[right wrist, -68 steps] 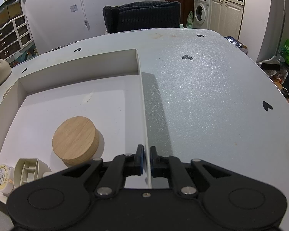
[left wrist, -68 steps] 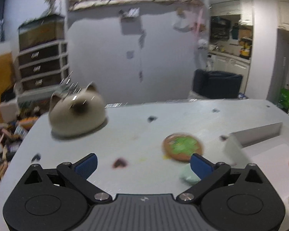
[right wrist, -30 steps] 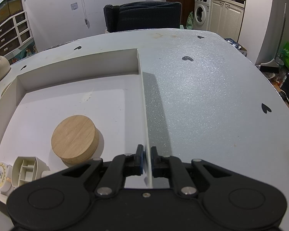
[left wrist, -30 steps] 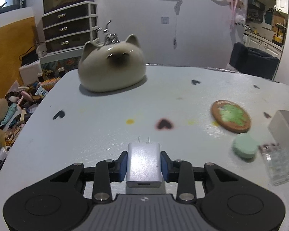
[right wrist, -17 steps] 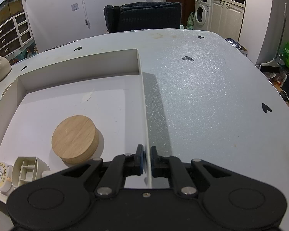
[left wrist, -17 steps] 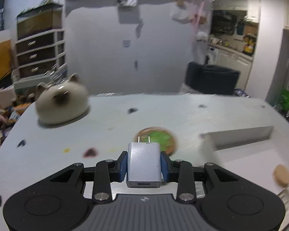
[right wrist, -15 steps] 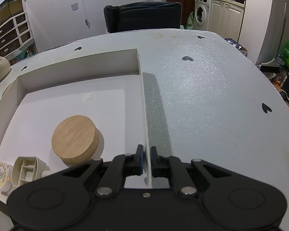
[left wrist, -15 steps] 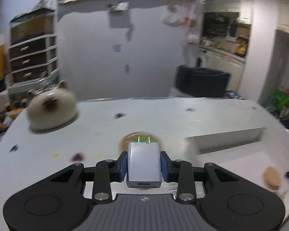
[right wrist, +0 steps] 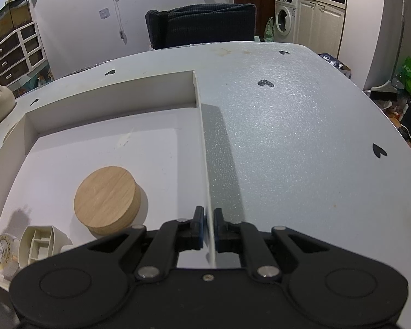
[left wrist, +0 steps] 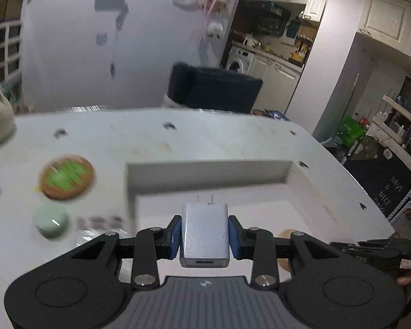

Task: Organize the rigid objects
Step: 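Carry the white charger into the tray beside the disc and release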

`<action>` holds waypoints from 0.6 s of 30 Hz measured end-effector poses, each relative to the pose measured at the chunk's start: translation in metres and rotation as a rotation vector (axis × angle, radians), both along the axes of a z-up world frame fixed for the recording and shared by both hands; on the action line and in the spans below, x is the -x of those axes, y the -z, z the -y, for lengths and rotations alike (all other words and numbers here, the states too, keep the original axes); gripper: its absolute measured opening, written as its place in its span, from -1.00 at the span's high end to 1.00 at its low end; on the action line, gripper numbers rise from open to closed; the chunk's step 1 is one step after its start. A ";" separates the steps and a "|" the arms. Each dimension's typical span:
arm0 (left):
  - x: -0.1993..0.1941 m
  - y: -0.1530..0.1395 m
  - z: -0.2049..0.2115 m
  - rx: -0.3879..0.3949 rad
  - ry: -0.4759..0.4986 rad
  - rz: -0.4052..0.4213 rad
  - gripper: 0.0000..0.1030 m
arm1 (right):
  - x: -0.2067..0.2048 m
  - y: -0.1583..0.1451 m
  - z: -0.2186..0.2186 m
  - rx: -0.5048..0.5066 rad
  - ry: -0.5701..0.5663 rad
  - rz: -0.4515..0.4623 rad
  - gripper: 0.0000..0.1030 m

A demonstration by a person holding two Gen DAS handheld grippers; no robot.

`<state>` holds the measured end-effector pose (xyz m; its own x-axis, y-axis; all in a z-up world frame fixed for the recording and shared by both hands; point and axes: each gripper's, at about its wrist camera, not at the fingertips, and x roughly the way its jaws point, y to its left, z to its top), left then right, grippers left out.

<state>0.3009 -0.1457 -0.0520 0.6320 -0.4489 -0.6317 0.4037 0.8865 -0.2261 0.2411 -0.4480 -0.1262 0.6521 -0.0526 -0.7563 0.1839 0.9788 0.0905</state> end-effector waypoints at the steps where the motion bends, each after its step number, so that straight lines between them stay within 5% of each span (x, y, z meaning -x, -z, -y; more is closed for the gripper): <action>1: 0.000 0.005 0.008 -0.001 0.000 -0.014 0.29 | 0.000 0.000 0.000 0.000 0.001 0.000 0.86; 18: -0.012 0.055 0.079 -0.020 -0.071 -0.212 0.29 | 0.002 0.000 0.000 -0.006 0.012 0.009 0.86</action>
